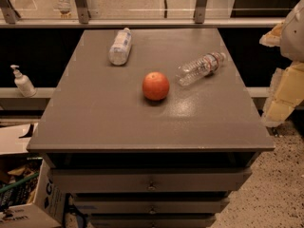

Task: Pick apple

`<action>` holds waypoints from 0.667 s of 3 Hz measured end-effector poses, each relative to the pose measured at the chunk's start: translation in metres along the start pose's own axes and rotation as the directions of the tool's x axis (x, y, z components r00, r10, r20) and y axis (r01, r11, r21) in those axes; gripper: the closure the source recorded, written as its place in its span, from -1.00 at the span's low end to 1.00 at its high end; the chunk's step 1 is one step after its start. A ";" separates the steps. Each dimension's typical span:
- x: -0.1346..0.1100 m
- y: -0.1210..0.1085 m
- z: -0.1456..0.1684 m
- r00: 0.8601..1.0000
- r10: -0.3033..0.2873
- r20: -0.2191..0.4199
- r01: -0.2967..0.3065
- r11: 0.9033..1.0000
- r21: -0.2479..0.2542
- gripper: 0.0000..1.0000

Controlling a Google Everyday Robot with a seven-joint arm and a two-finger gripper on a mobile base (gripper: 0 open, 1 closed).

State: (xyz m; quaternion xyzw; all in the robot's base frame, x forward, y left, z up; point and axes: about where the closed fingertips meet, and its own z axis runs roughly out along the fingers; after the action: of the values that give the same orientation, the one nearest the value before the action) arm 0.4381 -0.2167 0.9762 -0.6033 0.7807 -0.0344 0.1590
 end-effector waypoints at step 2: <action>-0.004 -0.018 0.006 1.000 -0.014 0.003 0.014 1.000 0.019 -1.00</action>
Offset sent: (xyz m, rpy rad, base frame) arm 0.0444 -0.0023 -0.0048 -0.0131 -0.0284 0.0229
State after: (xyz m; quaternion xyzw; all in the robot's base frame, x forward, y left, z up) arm 0.4573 -0.2167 0.9760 -0.6072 0.7760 -0.0417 0.1657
